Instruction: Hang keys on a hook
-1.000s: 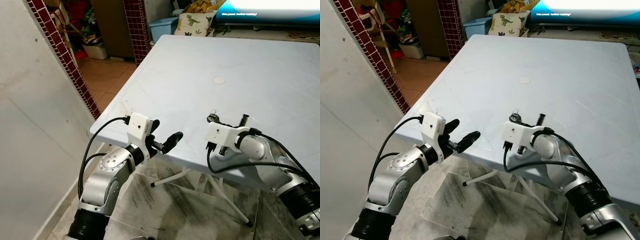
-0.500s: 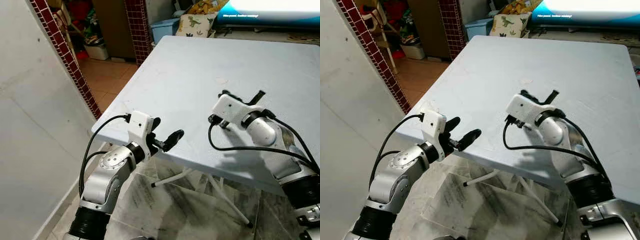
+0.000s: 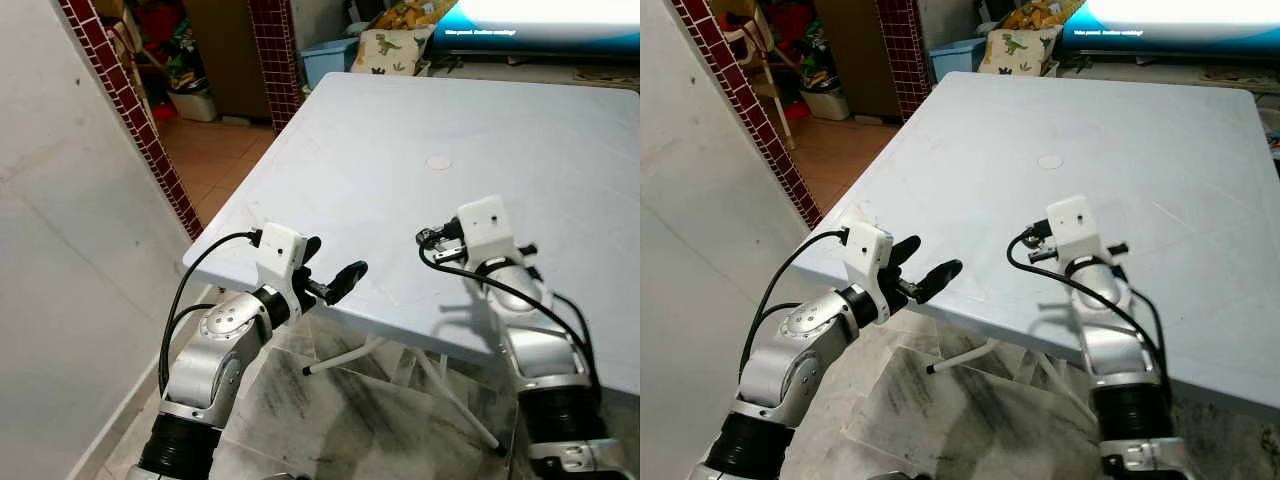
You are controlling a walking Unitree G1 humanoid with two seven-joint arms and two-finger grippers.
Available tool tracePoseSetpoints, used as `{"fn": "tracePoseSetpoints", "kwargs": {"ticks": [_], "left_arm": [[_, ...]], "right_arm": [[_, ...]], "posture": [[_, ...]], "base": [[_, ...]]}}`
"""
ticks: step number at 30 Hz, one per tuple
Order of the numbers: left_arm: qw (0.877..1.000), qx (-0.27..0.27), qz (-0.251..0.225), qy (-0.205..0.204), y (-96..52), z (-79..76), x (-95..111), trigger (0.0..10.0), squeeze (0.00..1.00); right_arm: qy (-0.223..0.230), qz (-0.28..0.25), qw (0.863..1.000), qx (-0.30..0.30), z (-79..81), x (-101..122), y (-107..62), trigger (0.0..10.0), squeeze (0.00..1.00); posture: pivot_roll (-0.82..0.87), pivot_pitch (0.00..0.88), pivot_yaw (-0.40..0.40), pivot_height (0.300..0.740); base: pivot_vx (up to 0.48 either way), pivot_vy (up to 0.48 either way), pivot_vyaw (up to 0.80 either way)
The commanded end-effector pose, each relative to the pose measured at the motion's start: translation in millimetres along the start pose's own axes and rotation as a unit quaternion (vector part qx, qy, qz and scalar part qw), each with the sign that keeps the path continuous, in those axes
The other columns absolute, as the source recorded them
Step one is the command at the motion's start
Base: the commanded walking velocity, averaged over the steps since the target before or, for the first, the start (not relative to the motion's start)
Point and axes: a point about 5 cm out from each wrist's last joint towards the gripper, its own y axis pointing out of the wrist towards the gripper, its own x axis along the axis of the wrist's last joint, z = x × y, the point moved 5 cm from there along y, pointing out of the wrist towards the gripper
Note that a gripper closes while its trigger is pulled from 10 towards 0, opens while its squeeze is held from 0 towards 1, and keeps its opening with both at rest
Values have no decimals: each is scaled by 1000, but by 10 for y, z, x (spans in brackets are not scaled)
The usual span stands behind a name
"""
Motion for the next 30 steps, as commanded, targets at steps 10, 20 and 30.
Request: {"fn": "tracePoseSetpoints", "kwargs": {"ticks": [10, 20, 30], "left_arm": [[1000, -2, 2, 6, 1, 21, 16, 10000, 0], [1000, -5, 2, 8, -6, 19, 25, 10000, 0], [1000, -9, 0, 5, -8, 3, 26, 10000, 0]], "right_arm": [[91, 17, 995, -32, 95, 111, 121, 10000, 0], [140, 28, 989, -25, 460, 135, 159, 10000, 1000], [139, 13, 989, -54, 545, 281, 177, 10000, 1000]], "posture": [[-22, 19, 152, 740], [-7, 25, 152, 740], [-10, 27, 146, 740]], "base": [[0, 0, 0], [0, 0, 0], [0, 0, 0]]}}
